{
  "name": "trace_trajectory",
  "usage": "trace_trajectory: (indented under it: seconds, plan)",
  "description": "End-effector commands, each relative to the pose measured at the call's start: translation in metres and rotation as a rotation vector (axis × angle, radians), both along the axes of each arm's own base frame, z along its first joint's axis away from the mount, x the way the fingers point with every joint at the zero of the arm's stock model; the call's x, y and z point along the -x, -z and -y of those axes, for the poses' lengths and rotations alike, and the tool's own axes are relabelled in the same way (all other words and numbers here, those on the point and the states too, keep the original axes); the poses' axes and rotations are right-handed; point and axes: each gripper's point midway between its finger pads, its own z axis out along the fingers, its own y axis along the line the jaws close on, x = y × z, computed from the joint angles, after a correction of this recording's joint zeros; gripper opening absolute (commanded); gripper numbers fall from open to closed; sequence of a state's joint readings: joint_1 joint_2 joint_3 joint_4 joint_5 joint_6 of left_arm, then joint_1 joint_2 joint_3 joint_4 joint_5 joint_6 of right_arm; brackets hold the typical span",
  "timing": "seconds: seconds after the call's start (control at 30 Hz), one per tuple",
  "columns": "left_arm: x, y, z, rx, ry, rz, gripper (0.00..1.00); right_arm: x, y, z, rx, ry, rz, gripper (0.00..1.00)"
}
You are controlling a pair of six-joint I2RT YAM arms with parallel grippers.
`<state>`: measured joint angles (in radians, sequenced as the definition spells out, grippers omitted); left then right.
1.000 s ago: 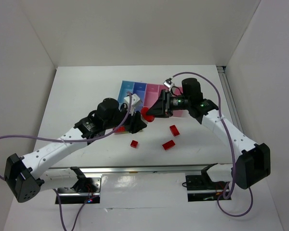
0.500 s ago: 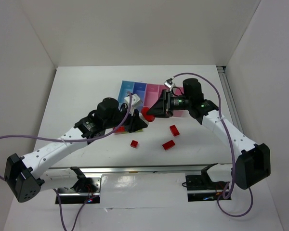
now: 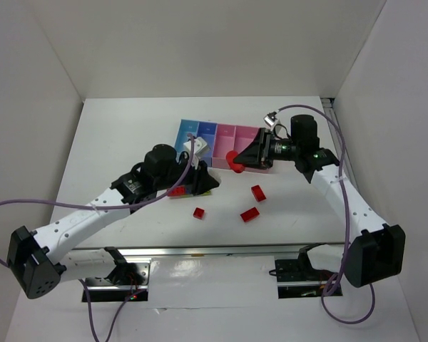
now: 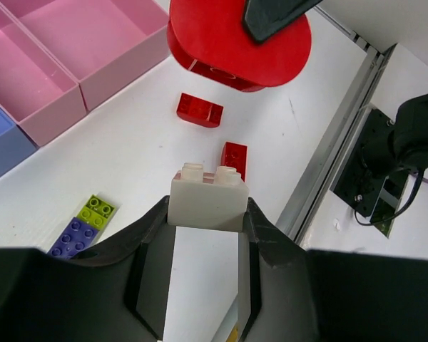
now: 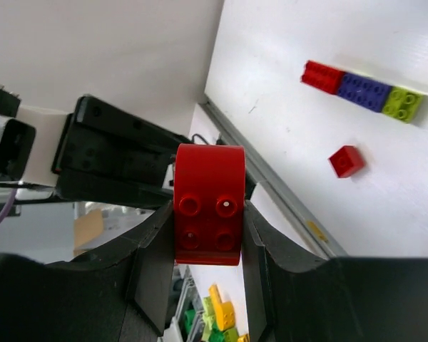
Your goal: Sort the legos into containers by color
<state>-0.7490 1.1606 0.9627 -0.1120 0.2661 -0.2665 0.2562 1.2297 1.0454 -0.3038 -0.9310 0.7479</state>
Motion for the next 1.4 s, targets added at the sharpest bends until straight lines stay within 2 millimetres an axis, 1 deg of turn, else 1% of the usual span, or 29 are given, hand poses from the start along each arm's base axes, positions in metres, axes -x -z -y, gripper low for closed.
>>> trace_trajectory:
  seconds: [0.0,0.13,0.17,0.2,0.27,0.3,0.33,0.4,0.43,0.47,0.53,0.57,0.6,0.63,0.67,0.73,0.77,0.9,0.93,1.0,1.03,1.07,1.1,1.2,1.23,1.27,1.3,1.33,1.37]
  plan:
    - [-0.003,-0.025,-0.002,0.055,-0.026,0.051,0.0,-0.003,-0.002,0.011,0.04,0.03,0.05,0.03]
    - [-0.01,-0.011,-0.014,-0.007,-0.105,0.029,0.0,-0.045,0.01,0.041,0.229,0.24,0.091,0.03]
    - [-0.011,-0.011,-0.018,-0.008,-0.132,0.025,0.0,-0.053,0.019,0.051,0.297,0.299,0.074,0.03]
    - [-0.015,-0.006,-0.025,-0.028,-0.181,0.005,0.0,-0.076,0.029,0.073,0.405,0.438,0.095,0.03]
    - [-0.017,-0.004,-0.03,-0.039,-0.221,-0.017,0.0,-0.094,0.042,0.092,0.517,0.55,0.1,0.03]
    - [-0.016,0.002,-0.03,-0.045,-0.228,-0.045,0.0,-0.104,0.051,0.11,0.601,0.633,0.105,0.03]
    - [-0.02,-0.002,-0.033,-0.039,-0.253,-0.05,0.0,-0.112,0.057,0.117,0.64,0.663,0.111,0.03]
    - [-0.026,0.009,-0.036,-0.065,-0.279,-0.126,0.0,-0.129,0.08,0.129,0.751,0.707,0.093,0.03]
    - [-0.025,0.012,-0.034,-0.074,-0.275,-0.152,0.0,-0.139,0.083,0.131,0.771,0.715,0.105,0.03]
    - [-0.028,0.015,-0.035,-0.083,-0.283,-0.181,0.0,-0.147,0.105,0.133,0.817,0.71,0.062,0.03]
    - [-0.03,0.018,-0.025,-0.088,-0.269,-0.234,0.0,-0.16,0.117,0.127,0.841,0.68,0.067,0.05]
    - [-0.031,0.017,-0.022,-0.086,-0.26,-0.239,0.0,-0.17,0.112,0.12,0.855,0.676,0.094,0.05]
    - [-0.034,0.017,-0.019,-0.08,-0.266,-0.25,0.0,-0.177,0.128,0.119,0.891,0.67,0.072,0.07]
    - [-0.036,0.009,-0.014,-0.061,-0.26,-0.255,0.0,-0.183,0.13,0.123,0.919,0.685,0.078,0.07]
    - [-0.04,0.014,-0.011,-0.072,-0.26,-0.265,0.0,-0.19,0.126,0.117,0.911,0.682,0.091,0.09]
    - [-0.047,0.007,-0.006,-0.066,-0.273,-0.268,0.0,-0.199,0.138,0.114,0.922,0.674,0.077,0.12]
    - [-0.051,0.01,-0.008,-0.088,-0.295,-0.273,0.0,-0.206,0.133,0.112,0.909,0.684,0.093,0.13]
    - [-0.064,0.015,-0.006,-0.128,-0.328,-0.31,0.0,-0.221,0.147,0.108,0.922,0.674,0.077,0.27]
    - [-0.069,0.016,-0.003,-0.132,-0.341,-0.318,0.0,-0.221,0.144,0.108,0.928,0.667,0.083,0.49]
    - [-0.071,0.016,-0.002,-0.132,-0.341,-0.318,0.0,-0.224,0.142,0.107,0.928,0.667,0.083,0.66]
    - [-0.073,0.017,0.0,-0.141,-0.336,-0.312,0.0,-0.221,0.138,0.106,0.921,0.66,0.082,0.87]
    - [-0.078,0.021,0.0,-0.149,-0.351,-0.308,0.0,-0.22,0.131,0.104,0.901,0.663,0.086,0.92]
    - [-0.08,0.026,-0.001,-0.153,-0.371,-0.32,0.0,-0.217,0.114,0.099,0.878,0.668,0.12,0.95]
    - [-0.101,0.027,0.005,-0.149,-0.39,-0.321,0.0,-0.209,0.096,0.103,0.866,0.715,0.145,0.93]
    - [-0.103,0.03,0.007,-0.152,-0.398,-0.339,0.0,-0.202,0.08,0.109,0.854,0.754,0.165,0.92]
    - [-0.113,0.024,0.008,-0.127,-0.42,-0.344,0.0,-0.194,0.086,0.117,0.876,0.783,0.155,0.91]
    - [-0.123,0.04,0.009,-0.15,-0.433,-0.367,0.0,-0.186,0.084,0.119,0.879,0.798,0.156,0.89]
    - [-0.132,0.043,0.011,-0.147,-0.448,-0.378,0.0,-0.177,0.066,0.124,0.852,0.837,0.186,0.89]
    - [-0.148,0.037,0.008,-0.151,-0.49,-0.359,0.0,-0.171,0.063,0.13,0.845,0.871,0.187,0.89]
